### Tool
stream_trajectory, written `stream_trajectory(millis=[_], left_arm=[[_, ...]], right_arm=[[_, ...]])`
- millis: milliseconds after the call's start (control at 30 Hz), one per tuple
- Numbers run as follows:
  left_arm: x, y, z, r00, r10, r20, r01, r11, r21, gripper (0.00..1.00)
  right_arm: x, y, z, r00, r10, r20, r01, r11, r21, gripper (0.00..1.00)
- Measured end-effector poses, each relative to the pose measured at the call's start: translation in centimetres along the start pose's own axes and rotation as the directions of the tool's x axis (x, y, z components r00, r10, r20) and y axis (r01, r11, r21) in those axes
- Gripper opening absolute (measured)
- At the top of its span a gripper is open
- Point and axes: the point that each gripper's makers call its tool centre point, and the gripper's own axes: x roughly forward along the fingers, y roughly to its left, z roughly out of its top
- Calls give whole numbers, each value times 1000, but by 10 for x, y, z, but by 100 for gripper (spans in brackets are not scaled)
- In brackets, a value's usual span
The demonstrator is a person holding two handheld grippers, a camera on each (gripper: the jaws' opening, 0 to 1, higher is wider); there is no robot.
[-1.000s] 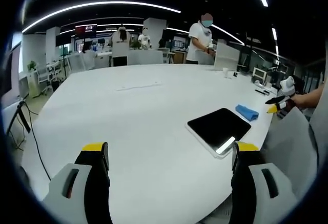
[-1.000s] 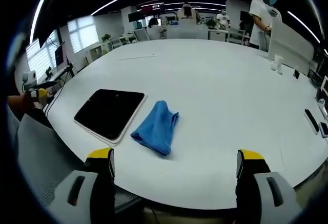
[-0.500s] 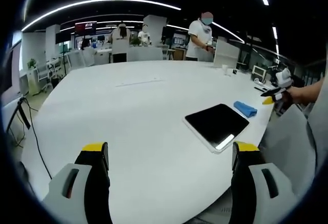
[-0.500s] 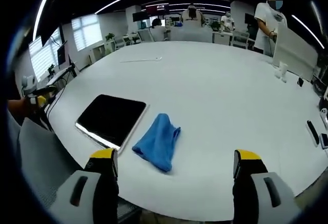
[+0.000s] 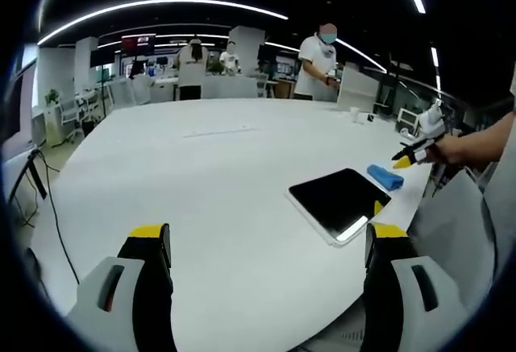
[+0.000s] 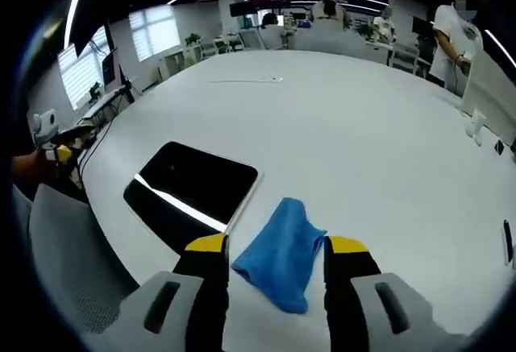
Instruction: Wipe the mirror surface with the cleaning cloth until all visible marks leave the cleaned area.
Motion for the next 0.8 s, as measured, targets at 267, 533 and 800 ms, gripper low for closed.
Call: stream_trajectory(millis=[267,533,800], left_arm=[[1,-10,-3,1000,-24,-12,25,1000,12,99],[4,-20,-9,998,-54,-40,55,998,26,99],[6,-16,-11,998,-52,-45,52,999,12,99]], right_arm=[[25,-7,-23,993,-50,-105,54,998,40,22],[35,-3,-19,986,-96,-134,89,995,-54,5],[37,-9,-18,980,-92,-176,123,977,173,4]])
